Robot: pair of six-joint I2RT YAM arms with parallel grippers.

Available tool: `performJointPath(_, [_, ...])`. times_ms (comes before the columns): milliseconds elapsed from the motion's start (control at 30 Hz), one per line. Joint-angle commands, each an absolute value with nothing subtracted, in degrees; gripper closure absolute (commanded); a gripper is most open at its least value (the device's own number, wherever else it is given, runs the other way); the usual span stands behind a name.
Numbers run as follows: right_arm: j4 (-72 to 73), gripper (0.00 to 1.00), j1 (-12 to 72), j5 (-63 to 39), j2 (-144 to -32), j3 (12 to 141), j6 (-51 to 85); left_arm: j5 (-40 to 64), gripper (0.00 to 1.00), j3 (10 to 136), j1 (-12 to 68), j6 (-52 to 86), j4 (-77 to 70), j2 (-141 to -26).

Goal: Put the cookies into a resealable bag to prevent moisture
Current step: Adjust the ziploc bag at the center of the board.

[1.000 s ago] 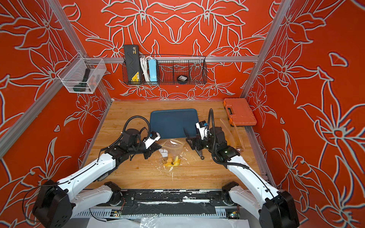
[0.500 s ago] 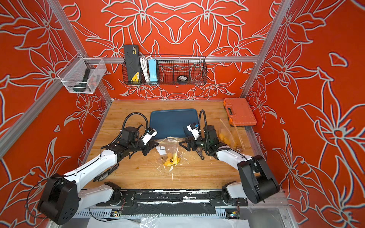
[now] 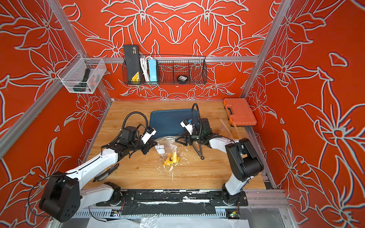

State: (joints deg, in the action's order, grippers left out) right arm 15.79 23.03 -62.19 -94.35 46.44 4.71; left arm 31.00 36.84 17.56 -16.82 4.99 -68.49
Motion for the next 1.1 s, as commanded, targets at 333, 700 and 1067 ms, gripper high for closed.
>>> performJointPath(333, [11.07,0.73,22.73,-63.13,-92.91,46.72,1.40,30.86,1.00,38.18,16.87,-16.85,4.86,-68.87])
performJointPath(700, [9.78,1.00,22.75,-60.36,-89.11,46.12,1.80,30.26,1.00,38.18,16.70,-16.93,4.81,-67.50])
performJointPath(1067, [-2.01,1.00,27.80,-45.57,-67.74,40.76,4.03,25.93,1.00,35.12,15.95,-16.96,1.47,-53.92])
